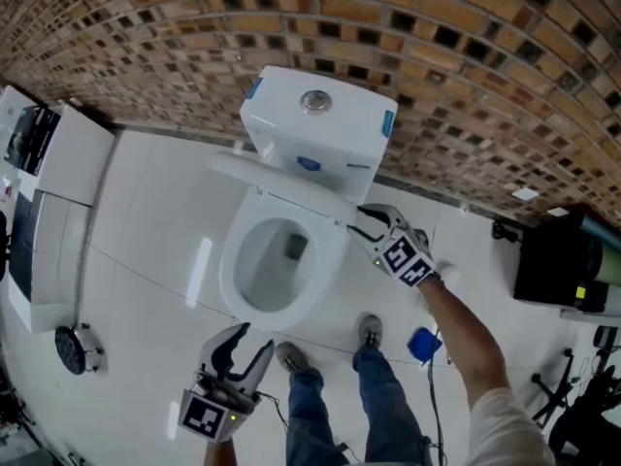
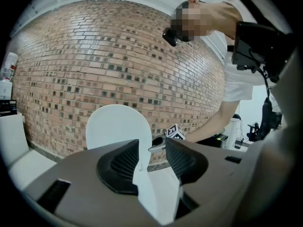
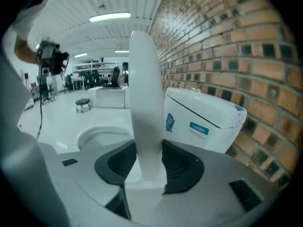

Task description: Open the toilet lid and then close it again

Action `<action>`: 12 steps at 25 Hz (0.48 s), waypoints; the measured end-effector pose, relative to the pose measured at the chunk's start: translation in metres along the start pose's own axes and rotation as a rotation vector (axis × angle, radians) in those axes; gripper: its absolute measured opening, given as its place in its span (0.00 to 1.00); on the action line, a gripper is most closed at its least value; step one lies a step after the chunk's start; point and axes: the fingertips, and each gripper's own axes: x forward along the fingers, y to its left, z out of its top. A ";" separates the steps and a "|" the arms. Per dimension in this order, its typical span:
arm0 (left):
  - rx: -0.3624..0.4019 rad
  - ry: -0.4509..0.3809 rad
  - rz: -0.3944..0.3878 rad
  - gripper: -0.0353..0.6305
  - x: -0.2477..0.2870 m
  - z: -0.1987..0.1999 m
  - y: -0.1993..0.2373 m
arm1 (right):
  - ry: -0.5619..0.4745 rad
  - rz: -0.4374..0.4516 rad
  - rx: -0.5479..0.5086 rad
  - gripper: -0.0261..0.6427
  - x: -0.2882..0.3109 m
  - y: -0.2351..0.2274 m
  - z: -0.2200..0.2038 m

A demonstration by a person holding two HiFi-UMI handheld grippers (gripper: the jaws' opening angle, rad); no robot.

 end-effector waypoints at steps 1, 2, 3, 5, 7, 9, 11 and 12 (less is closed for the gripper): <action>-0.003 -0.003 0.014 0.31 -0.007 0.001 0.001 | 0.007 -0.031 -0.054 0.29 -0.001 0.012 -0.001; -0.006 -0.006 0.030 0.31 -0.016 0.000 0.002 | 0.009 -0.062 -0.097 0.29 -0.001 0.024 -0.002; -0.010 -0.009 0.048 0.31 -0.026 0.000 0.003 | 0.007 -0.096 -0.129 0.28 -0.002 0.033 -0.003; -0.017 -0.005 0.095 0.31 -0.049 -0.006 0.005 | 0.017 -0.153 -0.196 0.28 -0.002 0.048 -0.006; -0.022 0.024 0.143 0.31 -0.073 -0.018 0.007 | 0.038 -0.189 -0.282 0.29 -0.001 0.063 -0.015; -0.031 0.050 0.180 0.31 -0.091 -0.030 0.009 | 0.057 -0.211 -0.386 0.29 0.002 0.079 -0.026; -0.042 0.059 0.203 0.31 -0.104 -0.038 0.012 | 0.077 -0.232 -0.480 0.29 0.004 0.095 -0.037; -0.045 0.060 0.209 0.31 -0.108 -0.041 0.014 | 0.088 -0.245 -0.521 0.29 0.006 0.102 -0.042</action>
